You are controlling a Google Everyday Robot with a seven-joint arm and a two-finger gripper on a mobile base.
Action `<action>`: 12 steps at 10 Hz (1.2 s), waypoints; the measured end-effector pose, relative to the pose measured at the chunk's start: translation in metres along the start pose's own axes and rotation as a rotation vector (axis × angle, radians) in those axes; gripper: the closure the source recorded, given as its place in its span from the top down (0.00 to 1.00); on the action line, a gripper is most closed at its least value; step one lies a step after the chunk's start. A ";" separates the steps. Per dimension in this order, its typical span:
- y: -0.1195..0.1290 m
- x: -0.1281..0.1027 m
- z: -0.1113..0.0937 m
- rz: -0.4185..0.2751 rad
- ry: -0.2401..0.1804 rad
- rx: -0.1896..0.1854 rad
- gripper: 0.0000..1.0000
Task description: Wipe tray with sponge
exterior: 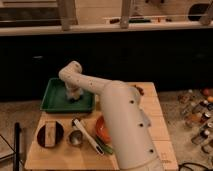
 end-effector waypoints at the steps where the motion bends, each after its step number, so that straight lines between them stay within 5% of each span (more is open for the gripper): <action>1: 0.014 -0.009 -0.005 -0.016 0.000 -0.009 0.02; 5: 0.029 0.010 -0.016 0.026 0.045 -0.023 0.02; 9: 0.004 0.042 -0.020 0.060 0.101 -0.025 0.02; 12: -0.020 0.029 -0.016 0.006 0.081 -0.025 0.02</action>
